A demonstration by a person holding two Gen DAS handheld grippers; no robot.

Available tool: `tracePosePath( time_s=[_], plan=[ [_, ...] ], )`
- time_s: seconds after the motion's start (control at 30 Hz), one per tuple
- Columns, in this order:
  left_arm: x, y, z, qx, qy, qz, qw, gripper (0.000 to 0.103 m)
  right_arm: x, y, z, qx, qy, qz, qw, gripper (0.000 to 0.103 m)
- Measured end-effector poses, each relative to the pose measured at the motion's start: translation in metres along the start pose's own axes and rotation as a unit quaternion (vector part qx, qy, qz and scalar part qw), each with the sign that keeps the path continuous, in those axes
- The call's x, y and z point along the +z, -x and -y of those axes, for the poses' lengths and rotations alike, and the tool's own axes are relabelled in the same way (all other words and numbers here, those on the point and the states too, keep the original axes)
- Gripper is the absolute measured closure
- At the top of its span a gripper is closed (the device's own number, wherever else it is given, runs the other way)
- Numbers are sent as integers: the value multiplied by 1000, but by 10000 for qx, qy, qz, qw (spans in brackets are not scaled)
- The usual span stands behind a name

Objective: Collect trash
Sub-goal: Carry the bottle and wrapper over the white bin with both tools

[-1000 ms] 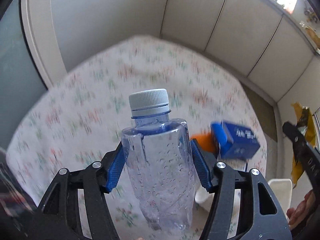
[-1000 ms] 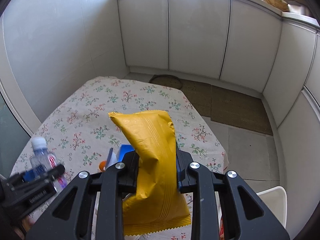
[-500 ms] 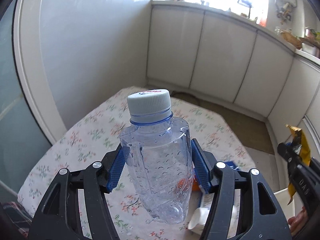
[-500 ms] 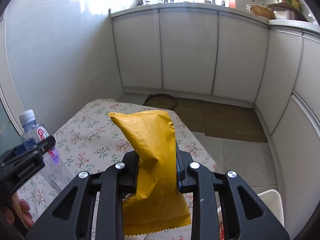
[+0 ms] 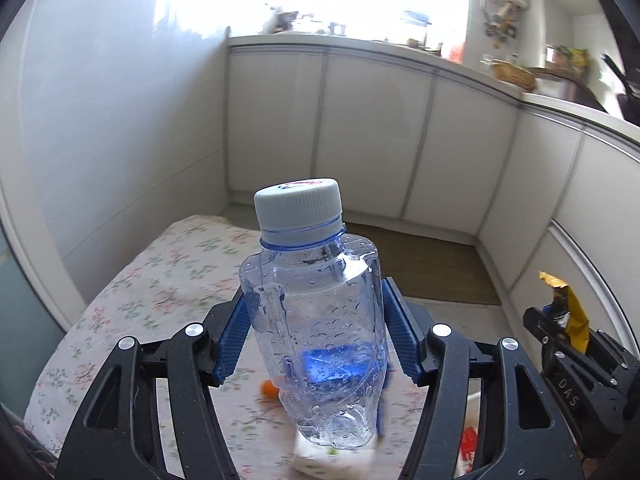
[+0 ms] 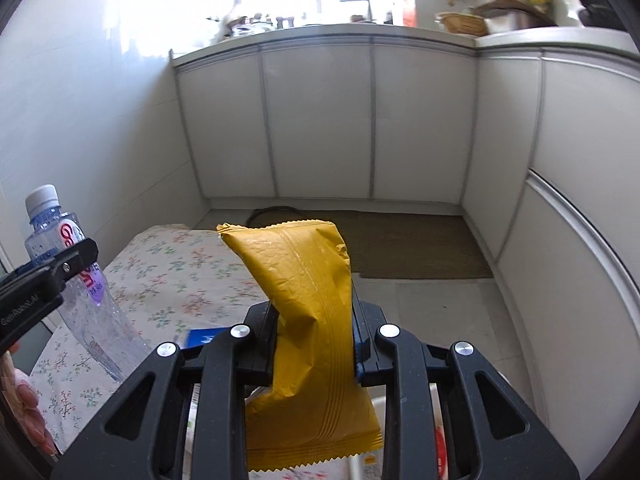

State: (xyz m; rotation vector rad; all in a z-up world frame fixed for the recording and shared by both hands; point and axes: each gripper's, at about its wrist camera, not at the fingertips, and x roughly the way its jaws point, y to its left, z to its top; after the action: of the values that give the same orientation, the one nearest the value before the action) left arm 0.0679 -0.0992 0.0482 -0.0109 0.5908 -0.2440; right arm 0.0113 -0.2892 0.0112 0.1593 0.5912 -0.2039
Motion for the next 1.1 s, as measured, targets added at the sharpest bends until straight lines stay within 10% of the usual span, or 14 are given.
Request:
tracePosePath(
  time_s=[0.43,0.57,1.1],
  plan=[
    [-21,2,99,-970,-570,-289,9932,44,-33,19,115,-817,-818,-531,9919,74],
    [-27,-1,124,-1206,-694,-431,9893,43,-50,23,142,-883,-1165,-813,9859,51],
    [-40,4,195,-1749,-1071,-495,9775,43,-52,54,193,-1061,-1858,-557,9753,35]
  ],
)
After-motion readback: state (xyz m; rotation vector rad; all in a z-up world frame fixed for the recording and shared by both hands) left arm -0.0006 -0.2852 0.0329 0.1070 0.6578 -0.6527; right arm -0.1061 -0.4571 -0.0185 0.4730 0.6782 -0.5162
